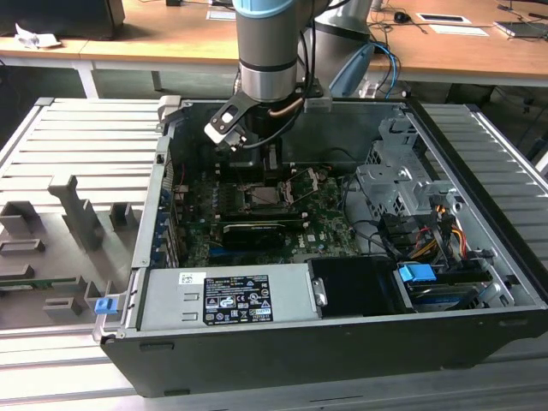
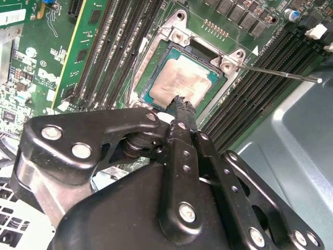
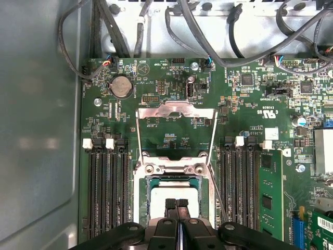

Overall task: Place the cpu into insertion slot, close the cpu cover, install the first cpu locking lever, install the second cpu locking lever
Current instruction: 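Close the cpu cover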

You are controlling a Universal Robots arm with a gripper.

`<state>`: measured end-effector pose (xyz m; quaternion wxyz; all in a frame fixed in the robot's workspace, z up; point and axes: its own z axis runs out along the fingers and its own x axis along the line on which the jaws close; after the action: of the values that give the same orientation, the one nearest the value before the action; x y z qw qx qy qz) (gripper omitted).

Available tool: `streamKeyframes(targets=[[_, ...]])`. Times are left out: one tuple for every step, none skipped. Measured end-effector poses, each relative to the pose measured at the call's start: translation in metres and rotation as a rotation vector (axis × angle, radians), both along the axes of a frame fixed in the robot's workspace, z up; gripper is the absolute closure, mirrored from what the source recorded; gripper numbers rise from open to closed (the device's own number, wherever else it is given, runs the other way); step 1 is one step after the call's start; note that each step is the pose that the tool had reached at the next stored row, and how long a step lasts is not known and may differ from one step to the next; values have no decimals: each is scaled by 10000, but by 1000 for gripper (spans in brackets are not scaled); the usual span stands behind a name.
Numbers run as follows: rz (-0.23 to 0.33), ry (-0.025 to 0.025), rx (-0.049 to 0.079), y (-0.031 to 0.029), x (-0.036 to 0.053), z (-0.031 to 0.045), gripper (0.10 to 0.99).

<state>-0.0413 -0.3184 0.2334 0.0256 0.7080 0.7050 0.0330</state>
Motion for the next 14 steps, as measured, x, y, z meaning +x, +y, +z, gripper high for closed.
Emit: streamKeyframes(targets=[[-1, 0, 0, 0, 0, 1, 980], [0, 0, -1, 1, 0, 1, 980], [0, 1, -3, 6, 0, 3, 980], [0, 0, -3, 14, 0, 8, 980], [0, 0, -3, 15, 0, 9, 980], [0, -1, -2, 15, 0, 10, 980], [0, 0, -4, 15, 0, 12, 980], [0, 1, -4, 15, 0, 15, 980], [0, 0, -4, 16, 0, 16, 980], [0, 0, -4, 16, 0, 18, 980], [0, 0, -4, 16, 0, 19, 980], [0, 0, -4, 16, 0, 21, 980], [0, 1, -4, 16, 0, 22, 980], [0, 0, -4, 16, 0, 24, 980]])
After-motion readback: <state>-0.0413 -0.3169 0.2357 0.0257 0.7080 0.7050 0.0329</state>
